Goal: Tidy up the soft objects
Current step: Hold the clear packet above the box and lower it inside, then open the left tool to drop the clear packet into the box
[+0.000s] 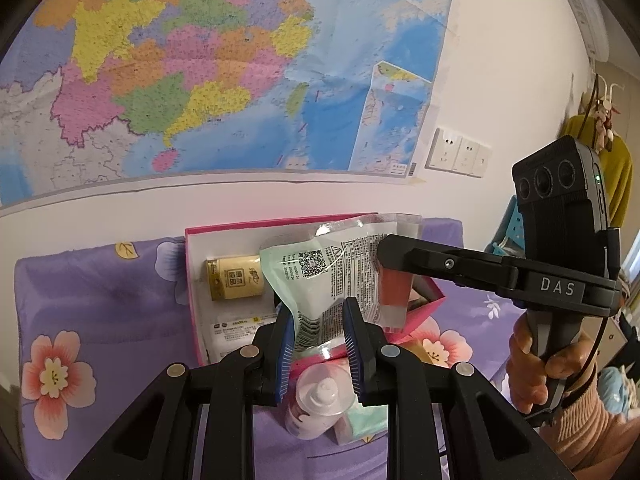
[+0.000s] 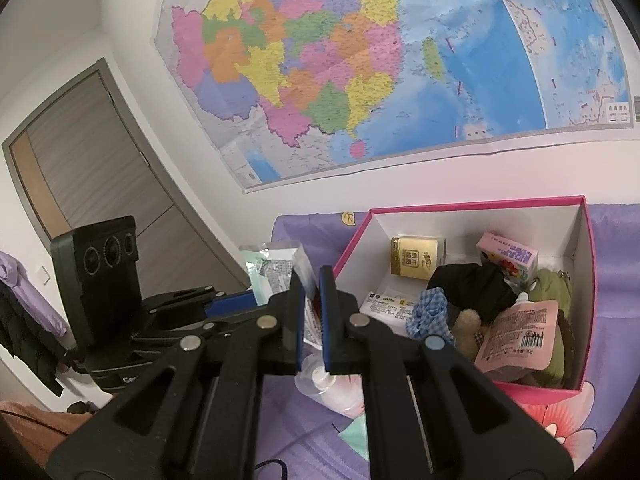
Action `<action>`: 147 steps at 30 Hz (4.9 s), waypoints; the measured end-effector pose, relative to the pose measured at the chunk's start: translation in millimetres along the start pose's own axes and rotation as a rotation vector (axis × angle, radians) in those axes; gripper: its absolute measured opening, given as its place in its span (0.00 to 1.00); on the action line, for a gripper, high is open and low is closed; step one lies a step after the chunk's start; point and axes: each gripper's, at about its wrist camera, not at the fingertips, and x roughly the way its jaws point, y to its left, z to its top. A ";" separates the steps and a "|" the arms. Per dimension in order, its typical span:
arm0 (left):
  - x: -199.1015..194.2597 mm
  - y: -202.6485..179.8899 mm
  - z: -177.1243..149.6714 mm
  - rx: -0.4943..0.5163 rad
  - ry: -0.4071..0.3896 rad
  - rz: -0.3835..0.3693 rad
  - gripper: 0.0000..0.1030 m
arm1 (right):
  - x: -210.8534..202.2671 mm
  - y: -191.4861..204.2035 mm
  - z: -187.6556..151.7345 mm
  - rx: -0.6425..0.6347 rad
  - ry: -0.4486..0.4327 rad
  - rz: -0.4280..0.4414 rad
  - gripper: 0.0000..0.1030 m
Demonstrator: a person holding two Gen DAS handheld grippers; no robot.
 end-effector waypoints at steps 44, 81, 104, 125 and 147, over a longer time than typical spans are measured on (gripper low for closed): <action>38.3 22.3 8.1 -0.077 0.093 0.013 0.21 | 31.8 -35.4 2.8 0.072 0.037 -0.032 0.09; 74.5 43.7 14.9 -0.138 0.198 0.032 0.21 | 71.2 -62.9 -3.4 0.121 0.119 -0.086 0.09; 87.0 53.1 12.7 -0.184 0.265 0.070 0.24 | 87.1 -71.6 -14.6 0.117 0.177 -0.168 0.13; -13.1 46.1 -10.9 -0.170 0.042 0.168 0.84 | 0.0 -18.7 -41.9 -0.089 0.009 -0.359 0.73; -65.7 -25.8 -96.9 -0.056 0.055 0.365 1.00 | -44.8 48.5 -163.1 -0.206 0.019 -0.552 0.97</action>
